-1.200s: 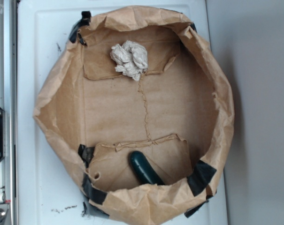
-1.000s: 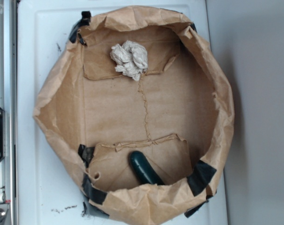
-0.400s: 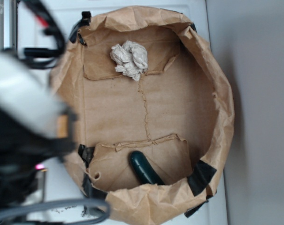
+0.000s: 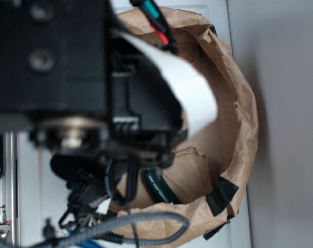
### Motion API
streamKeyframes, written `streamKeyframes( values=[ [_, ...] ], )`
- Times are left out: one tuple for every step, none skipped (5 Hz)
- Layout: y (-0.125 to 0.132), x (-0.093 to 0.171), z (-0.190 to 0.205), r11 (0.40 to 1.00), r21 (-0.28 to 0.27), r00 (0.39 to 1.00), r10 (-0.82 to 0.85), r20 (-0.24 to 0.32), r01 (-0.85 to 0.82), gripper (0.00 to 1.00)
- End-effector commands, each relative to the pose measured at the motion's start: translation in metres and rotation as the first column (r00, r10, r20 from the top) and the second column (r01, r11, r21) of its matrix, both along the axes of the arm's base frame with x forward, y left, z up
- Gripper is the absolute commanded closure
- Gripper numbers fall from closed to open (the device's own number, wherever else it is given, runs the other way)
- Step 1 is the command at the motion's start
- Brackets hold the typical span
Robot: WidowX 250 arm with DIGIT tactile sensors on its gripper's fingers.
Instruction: Grab the plastic pickle.
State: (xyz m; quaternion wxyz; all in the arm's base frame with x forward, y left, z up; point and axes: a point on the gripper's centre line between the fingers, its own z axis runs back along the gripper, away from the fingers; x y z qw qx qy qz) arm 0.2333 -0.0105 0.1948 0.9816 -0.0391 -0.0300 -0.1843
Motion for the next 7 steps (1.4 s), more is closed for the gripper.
streamKeyframes(
  values=[
    [-0.001,0.005,0.012,1.0,-0.002,0.999,0.006,0.048,-0.006,0.0],
    [0.02,0.016,-0.004,0.992,-0.012,0.992,-0.126,0.016,0.126,0.0],
    [0.041,0.018,-0.013,0.941,-0.001,0.94,-0.337,0.048,0.337,0.0],
    [0.041,0.009,-0.016,0.888,0.02,0.883,-0.458,0.104,0.458,0.0],
    [0.026,0.007,-0.031,0.863,0.025,0.861,-0.505,0.069,0.504,0.0],
    [0.022,0.023,-0.052,0.843,-0.02,0.843,-0.537,0.034,0.538,0.0],
    [0.019,0.044,-0.062,0.846,-0.08,0.85,-0.527,0.012,0.526,0.0]
  ],
)
